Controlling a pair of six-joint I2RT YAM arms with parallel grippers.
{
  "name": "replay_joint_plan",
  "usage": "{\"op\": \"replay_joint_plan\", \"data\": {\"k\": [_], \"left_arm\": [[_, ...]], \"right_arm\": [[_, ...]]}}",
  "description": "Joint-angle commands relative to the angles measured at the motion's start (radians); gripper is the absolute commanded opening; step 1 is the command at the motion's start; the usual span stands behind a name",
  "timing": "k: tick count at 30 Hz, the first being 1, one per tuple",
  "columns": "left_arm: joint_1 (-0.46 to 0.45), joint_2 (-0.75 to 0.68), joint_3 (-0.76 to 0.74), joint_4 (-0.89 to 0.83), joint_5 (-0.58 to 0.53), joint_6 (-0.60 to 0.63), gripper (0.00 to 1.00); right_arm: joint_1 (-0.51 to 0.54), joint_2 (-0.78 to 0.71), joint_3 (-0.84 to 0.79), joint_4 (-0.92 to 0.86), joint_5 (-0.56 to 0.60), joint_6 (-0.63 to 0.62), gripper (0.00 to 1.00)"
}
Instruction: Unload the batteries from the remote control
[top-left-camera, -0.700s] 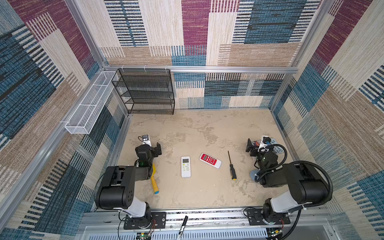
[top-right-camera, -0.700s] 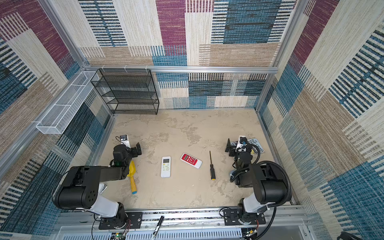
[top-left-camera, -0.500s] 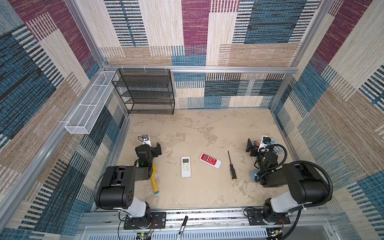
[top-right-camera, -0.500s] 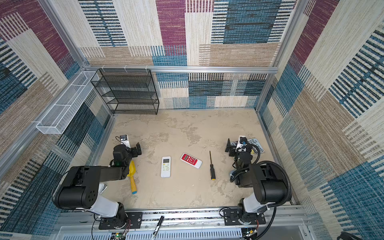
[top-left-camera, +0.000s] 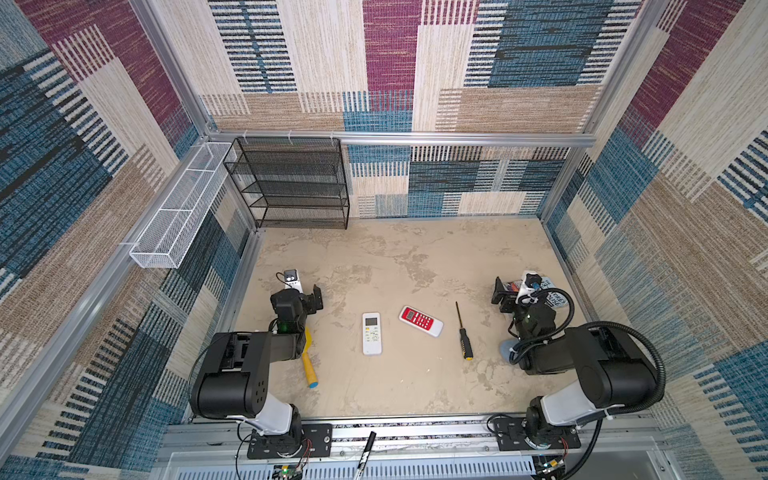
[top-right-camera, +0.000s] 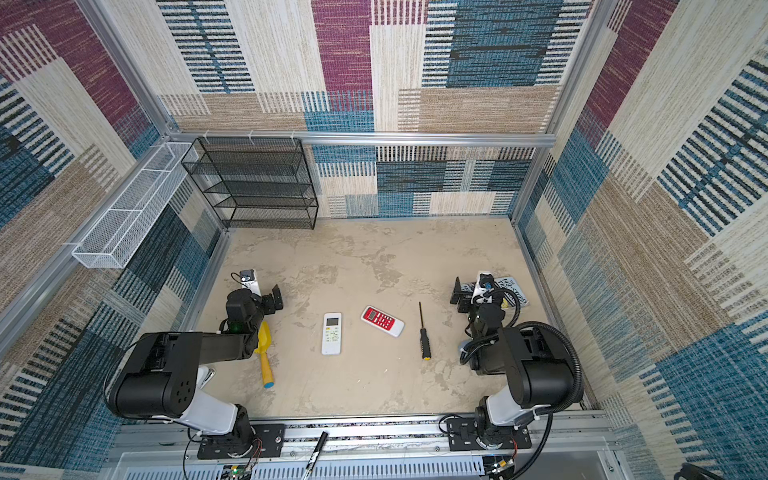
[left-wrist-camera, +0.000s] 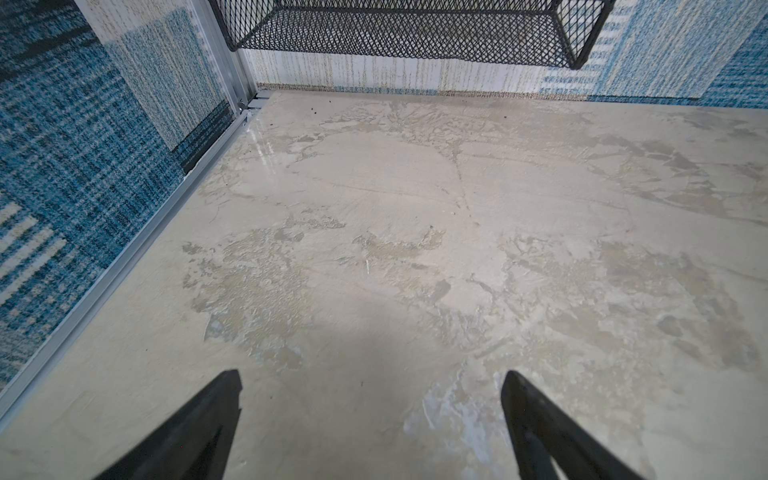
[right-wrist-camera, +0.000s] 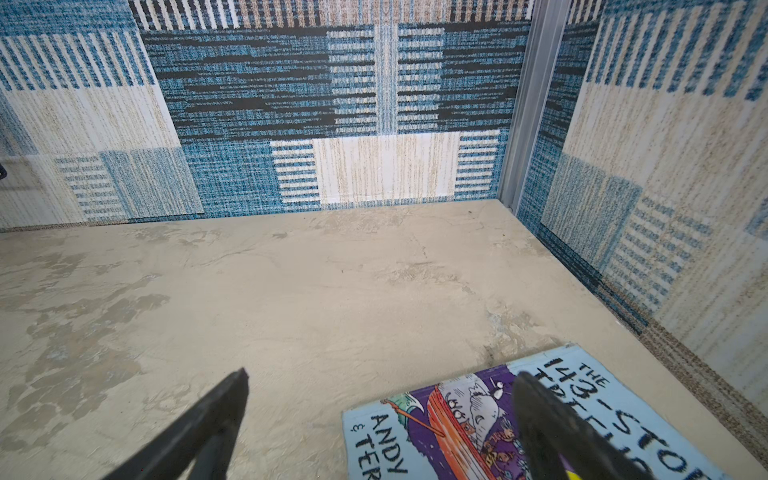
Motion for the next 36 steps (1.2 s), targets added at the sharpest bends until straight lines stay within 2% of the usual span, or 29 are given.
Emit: {"op": "replay_joint_plan", "data": {"k": [1,30,33,36], "left_arm": [[-0.001,-0.003,0.003,0.025,-0.012,0.021,0.99],[0.0,-0.016,-0.022,0.063,-0.006,0.024,0.99],[0.0,-0.067,-0.012,0.005,0.008,0.029,0.99],[-0.001,-0.127,0.044,-0.156,0.017,0.026,0.99]], "right_arm": [[0.002,0.0,0.004,0.041,0.006,-0.002,1.0],[0.002,-0.005,0.006,0.035,-0.002,-0.007,1.0],[0.002,-0.035,0.04,-0.046,-0.041,-0.022,1.0],[0.002,-0.092,0.16,-0.308,-0.044,-0.037,1.0]]}}
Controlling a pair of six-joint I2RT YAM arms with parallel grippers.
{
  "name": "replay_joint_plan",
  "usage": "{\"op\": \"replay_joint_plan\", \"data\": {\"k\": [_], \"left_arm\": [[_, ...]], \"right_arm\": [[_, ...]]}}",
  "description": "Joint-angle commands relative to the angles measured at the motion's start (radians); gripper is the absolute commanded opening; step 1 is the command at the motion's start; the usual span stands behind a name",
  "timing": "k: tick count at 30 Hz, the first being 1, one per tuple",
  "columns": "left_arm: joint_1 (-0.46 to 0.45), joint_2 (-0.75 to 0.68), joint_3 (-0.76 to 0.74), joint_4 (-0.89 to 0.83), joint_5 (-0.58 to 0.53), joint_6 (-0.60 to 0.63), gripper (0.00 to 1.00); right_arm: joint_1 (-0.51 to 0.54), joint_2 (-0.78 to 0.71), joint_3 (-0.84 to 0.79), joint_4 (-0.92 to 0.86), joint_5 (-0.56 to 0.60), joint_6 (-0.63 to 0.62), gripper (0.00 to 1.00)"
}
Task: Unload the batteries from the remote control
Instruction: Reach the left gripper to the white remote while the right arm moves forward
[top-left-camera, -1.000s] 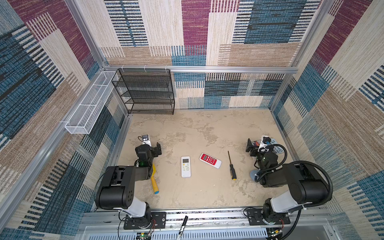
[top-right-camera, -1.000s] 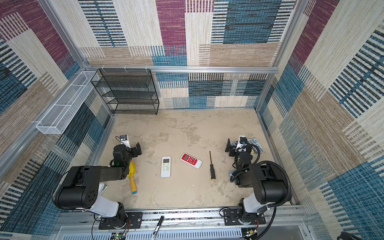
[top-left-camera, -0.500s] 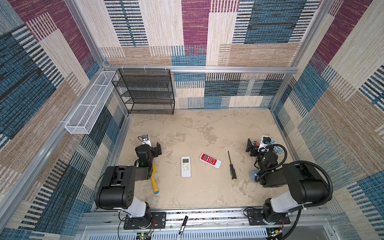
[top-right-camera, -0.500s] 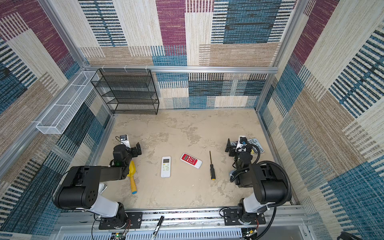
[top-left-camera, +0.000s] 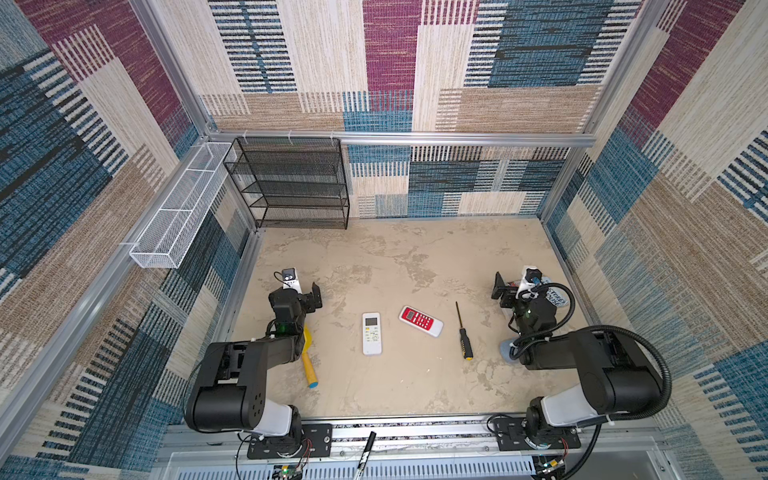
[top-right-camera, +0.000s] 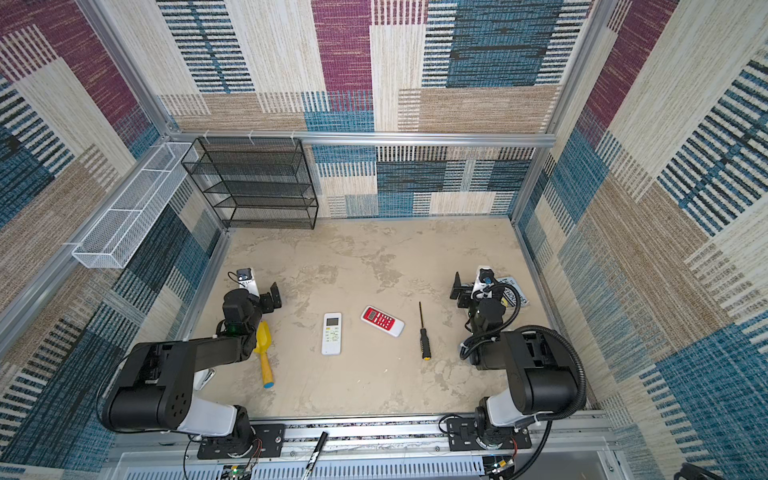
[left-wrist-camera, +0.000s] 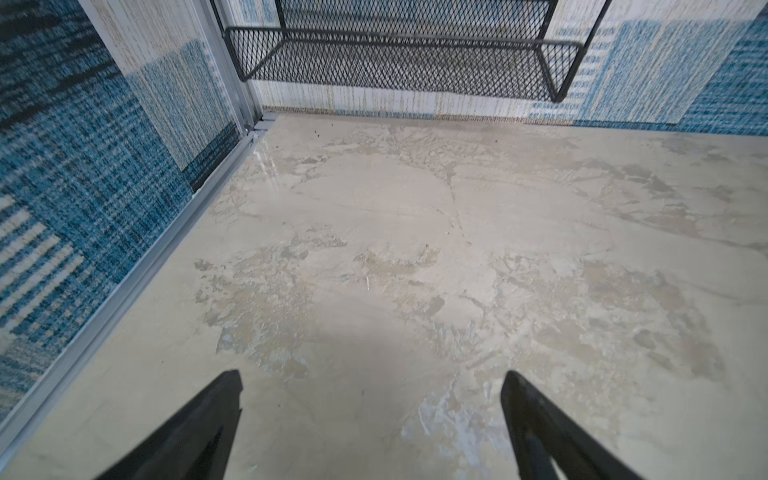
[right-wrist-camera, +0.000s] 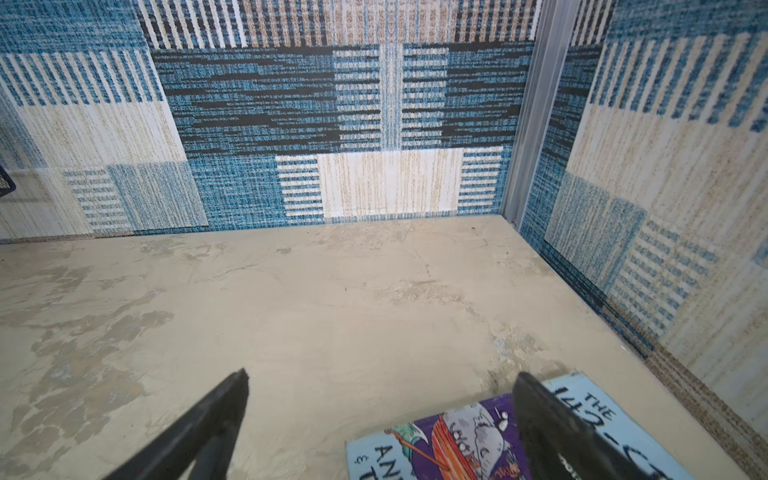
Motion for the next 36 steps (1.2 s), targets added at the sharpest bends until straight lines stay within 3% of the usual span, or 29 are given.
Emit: {"op": "replay_joint_plan", "data": {"k": [1,7,10,13,18,23,29,36], "left_arm": [[-0.001,-0.049,0.053,-0.148,0.022,0.019,0.99],[-0.001,-0.122,0.104,-0.356,0.018,-0.064,0.99],[-0.008,-0.152,0.134,-0.438,0.075,-0.093,0.99],[-0.035,-0.203,0.15,-0.503,0.025,-0.115,0.99],[-0.042,-0.288,0.21,-0.682,0.097,-0.214,0.99],[-0.067,-0.358,0.185,-0.703,0.179,-0.303,0.99],[-0.163,-0.377,0.176,-0.705,0.227,-0.334,0.99],[-0.357,-0.314,0.227,-0.718,0.19,-0.344,0.99]], "right_arm": [[0.002,-0.042,0.116,-0.286,-0.015,-0.033,1.0],[0.002,-0.152,0.114,-0.378,-0.021,-0.051,1.0],[0.002,-0.225,0.11,-0.445,-0.02,-0.017,1.0],[0.002,-0.299,0.109,-0.521,-0.022,0.024,1.0],[0.003,-0.413,0.108,-0.642,-0.058,0.108,1.0],[0.003,-0.516,0.087,-0.716,-0.099,0.168,1.0],[0.01,-0.575,0.093,-0.791,-0.132,0.198,1.0],[0.065,-0.545,0.136,-0.87,-0.139,0.206,1.0]]}}
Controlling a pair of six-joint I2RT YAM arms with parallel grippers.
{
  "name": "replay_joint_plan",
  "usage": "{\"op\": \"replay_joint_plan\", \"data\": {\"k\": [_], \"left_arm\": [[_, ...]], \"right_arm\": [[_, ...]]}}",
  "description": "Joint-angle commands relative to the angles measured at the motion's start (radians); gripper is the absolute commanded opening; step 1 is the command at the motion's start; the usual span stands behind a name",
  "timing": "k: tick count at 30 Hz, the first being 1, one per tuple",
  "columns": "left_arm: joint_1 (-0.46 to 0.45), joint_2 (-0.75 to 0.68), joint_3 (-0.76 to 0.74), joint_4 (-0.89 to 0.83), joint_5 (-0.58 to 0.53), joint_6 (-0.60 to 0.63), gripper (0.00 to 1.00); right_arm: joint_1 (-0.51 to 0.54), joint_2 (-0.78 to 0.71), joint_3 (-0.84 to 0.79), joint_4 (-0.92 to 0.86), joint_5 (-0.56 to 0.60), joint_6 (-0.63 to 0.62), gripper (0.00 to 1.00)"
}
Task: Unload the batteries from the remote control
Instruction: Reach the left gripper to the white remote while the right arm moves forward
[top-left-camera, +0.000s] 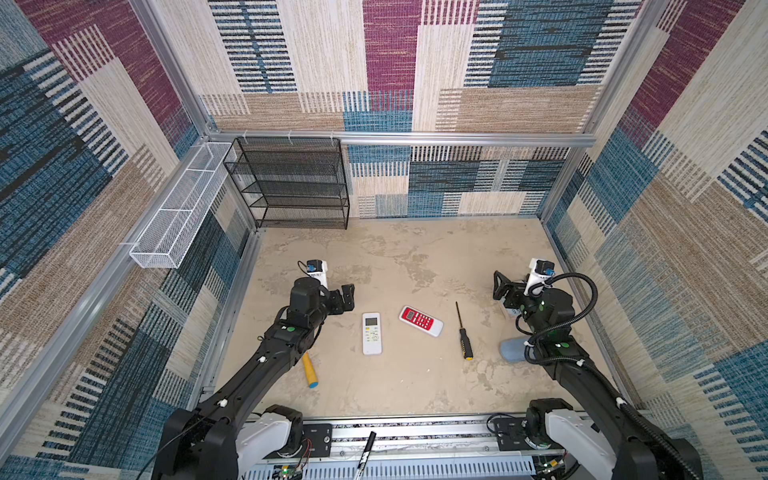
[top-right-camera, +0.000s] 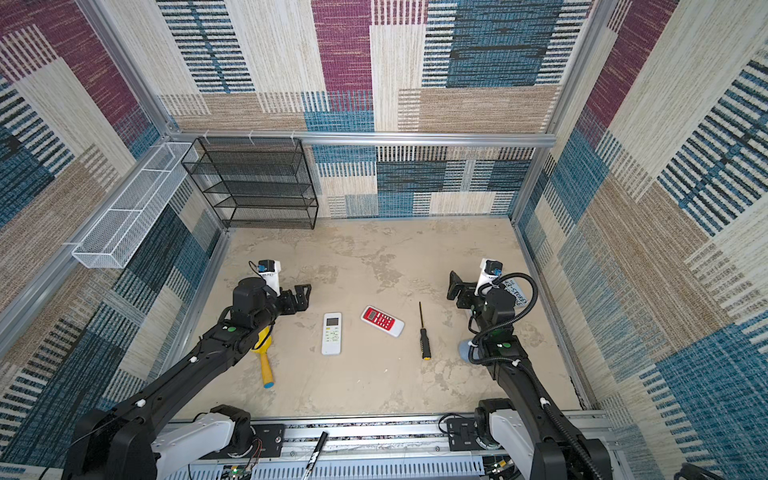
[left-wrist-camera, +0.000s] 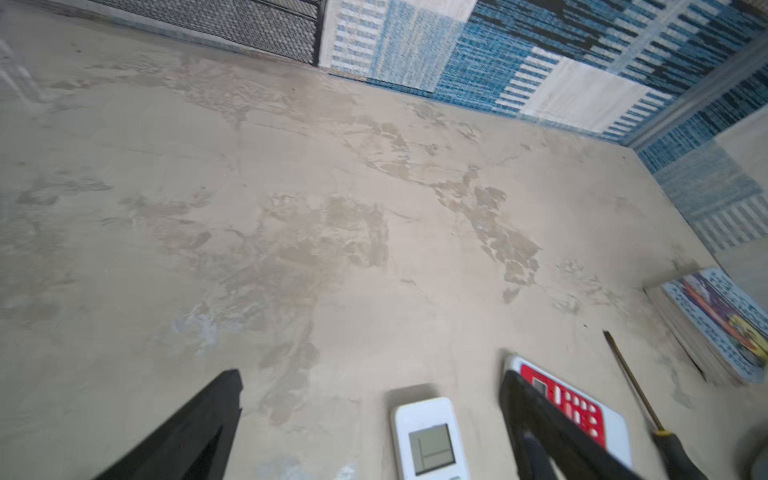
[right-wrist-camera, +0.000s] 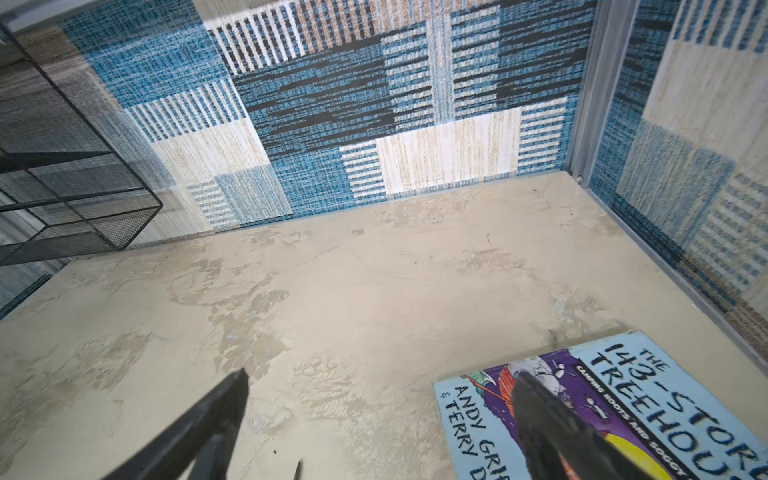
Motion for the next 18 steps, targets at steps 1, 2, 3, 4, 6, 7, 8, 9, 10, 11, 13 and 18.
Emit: {"op": "replay_joint_plan", "data": {"k": [1,2,3,4,6,7,8,9,10,11,13,18], "left_arm": [[-0.06,0.038,0.028,-0.009,0.002,-0.038,0.99],[-0.077,0.053,0.035,-0.008,0.006,-0.044,0.99],[-0.1,0.069,0.045,-0.009,0.006,-0.049,0.99],[-0.124,0.085,0.055,-0.009,0.002,-0.054,0.99],[-0.166,0.111,0.07,-0.009,-0.003,-0.055,0.99],[-0.184,0.124,0.078,-0.009,-0.007,-0.055,0.99],[-0.204,0.139,0.087,-0.009,-0.009,-0.055,0.99],[-0.221,0.152,0.095,-0.01,-0.01,-0.055,0.99],[-0.237,0.164,0.102,-0.01,-0.012,-0.055,0.99],[-0.254,0.179,0.111,-0.009,-0.011,-0.053,0.99],[-0.285,0.204,0.127,-0.009,-0.012,-0.05,0.99],[-0.34,0.286,0.177,-0.028,0.003,-0.064,0.96]], "right_arm": [[0.036,0.021,0.027,-0.048,-0.004,0.013,1.0],[0.053,0.03,0.035,-0.056,0.0,0.012,1.0],[0.069,0.038,0.04,-0.063,0.006,0.013,1.0],[0.084,0.047,0.044,-0.067,0.006,0.018,1.0],[0.105,0.06,0.048,-0.068,0.001,0.03,1.0],[0.111,0.066,0.05,-0.071,-0.003,0.035,1.0],[0.118,0.074,0.053,-0.073,-0.006,0.04,1.0],[0.124,0.08,0.057,-0.081,-0.009,0.045,1.0],[0.128,0.088,0.062,-0.087,-0.011,0.05,1.0],[0.133,0.098,0.07,-0.097,-0.015,0.055,1.0],[0.143,0.118,0.084,-0.116,-0.029,0.055,1.0],[0.149,0.135,0.088,-0.127,-0.073,0.039,1.0]]}}
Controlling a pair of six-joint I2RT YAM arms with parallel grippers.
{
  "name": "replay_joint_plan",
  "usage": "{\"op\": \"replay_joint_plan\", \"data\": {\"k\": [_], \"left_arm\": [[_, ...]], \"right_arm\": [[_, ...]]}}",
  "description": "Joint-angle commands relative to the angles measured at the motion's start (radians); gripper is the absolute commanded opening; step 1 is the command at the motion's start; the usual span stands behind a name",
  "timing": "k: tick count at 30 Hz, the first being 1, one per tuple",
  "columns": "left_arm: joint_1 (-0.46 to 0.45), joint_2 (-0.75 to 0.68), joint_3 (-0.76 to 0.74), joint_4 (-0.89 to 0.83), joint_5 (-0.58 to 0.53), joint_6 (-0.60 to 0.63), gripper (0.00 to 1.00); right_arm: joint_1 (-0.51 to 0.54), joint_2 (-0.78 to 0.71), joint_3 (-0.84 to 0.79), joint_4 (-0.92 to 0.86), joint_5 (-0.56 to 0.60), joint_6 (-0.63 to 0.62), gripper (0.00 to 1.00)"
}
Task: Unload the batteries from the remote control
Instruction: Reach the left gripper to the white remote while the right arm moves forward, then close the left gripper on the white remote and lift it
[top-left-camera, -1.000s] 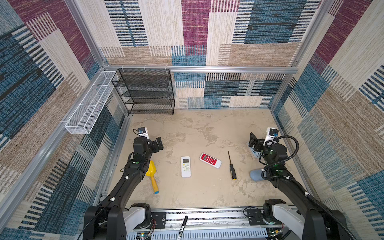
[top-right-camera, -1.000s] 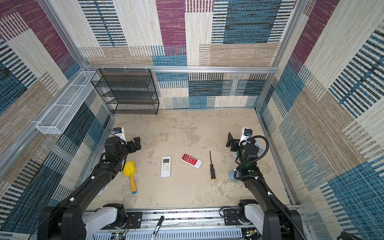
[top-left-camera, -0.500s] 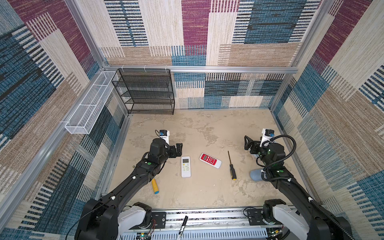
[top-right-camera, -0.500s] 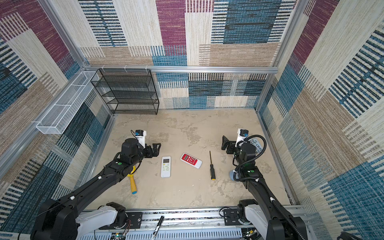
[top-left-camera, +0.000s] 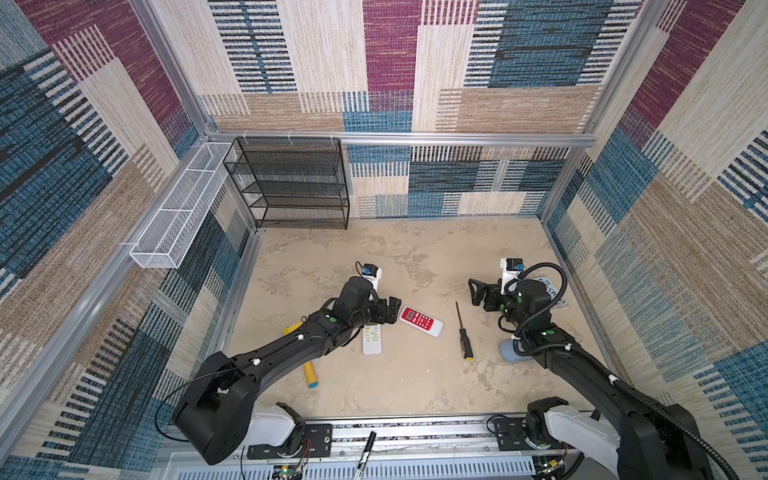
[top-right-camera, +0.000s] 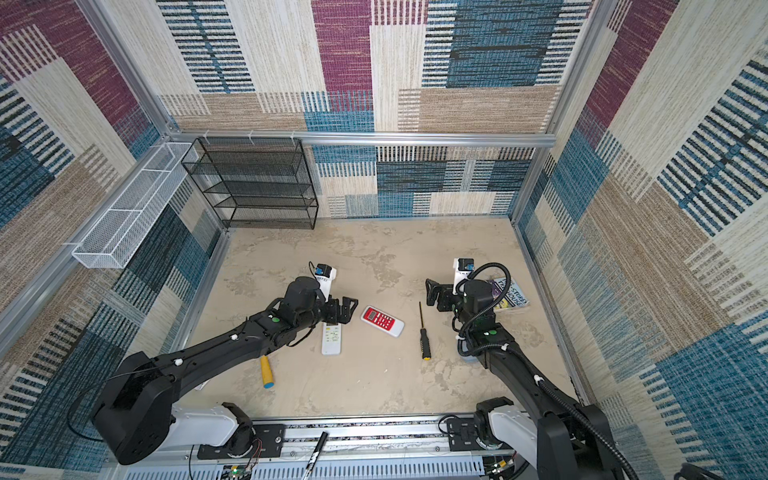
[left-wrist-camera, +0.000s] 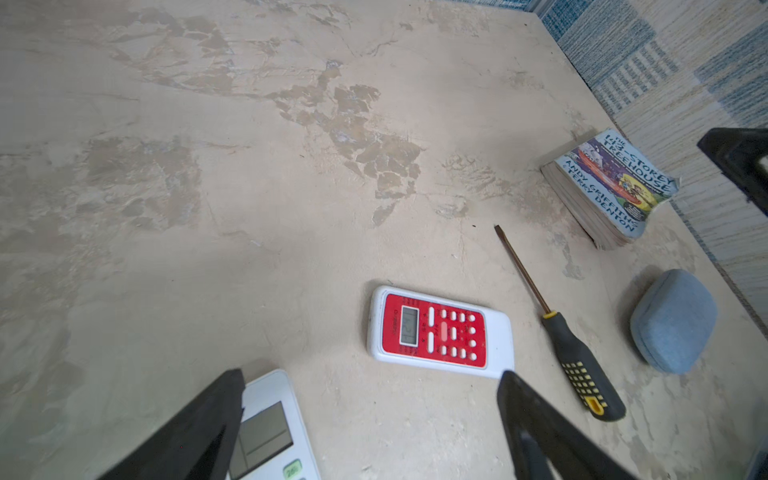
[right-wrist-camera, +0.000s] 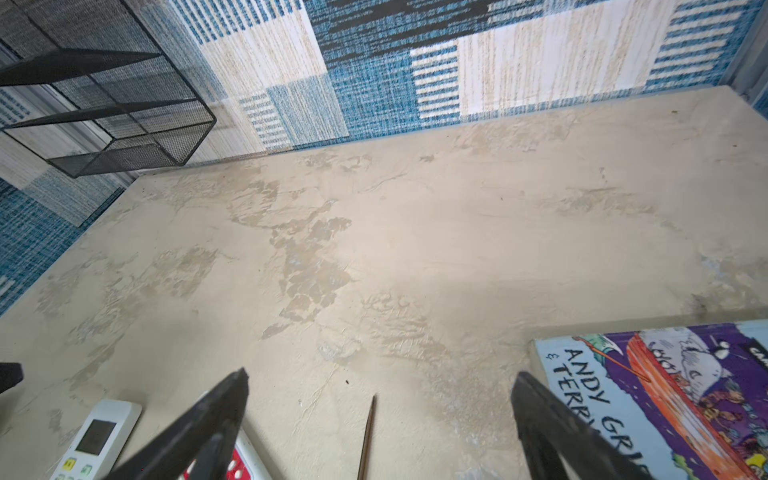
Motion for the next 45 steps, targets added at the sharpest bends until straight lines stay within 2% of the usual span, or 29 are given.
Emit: {"op": "replay_joint_plan", "data": {"k": [1,5,9,11,20,33,36,45], "left_arm": [[-0.024,0.042,0.039,-0.03,0.009,-0.035,0.96],[-0.034,0.086,0.082,-0.151,-0.012,-0.163,0.95],[-0.035,0.069,0.041,-0.228,-0.087,-0.348,0.99],[-0.036,0.072,0.034,-0.262,-0.113,-0.381,1.0],[-0.039,0.178,0.117,-0.41,-0.191,-0.387,0.99],[-0.044,0.354,0.221,-0.504,-0.177,-0.381,0.97],[-0.044,0.377,0.226,-0.519,-0.188,-0.388,0.92],[-0.045,0.372,0.209,-0.501,-0.193,-0.39,0.58]], "right_arm": [[0.002,0.003,0.008,-0.008,-0.039,-0.007,1.0],[0.006,-0.002,0.012,-0.038,-0.042,-0.03,1.0],[0.015,-0.007,0.012,-0.057,-0.028,-0.043,1.0],[0.024,-0.005,0.014,-0.065,-0.022,-0.046,1.0],[0.058,0.009,0.005,-0.052,-0.01,-0.036,1.0],[0.069,0.016,-0.001,-0.031,-0.011,-0.024,1.0],[0.071,0.018,-0.003,-0.028,-0.011,-0.025,1.0],[0.075,0.03,0.004,-0.016,-0.031,-0.028,1.0]]}}
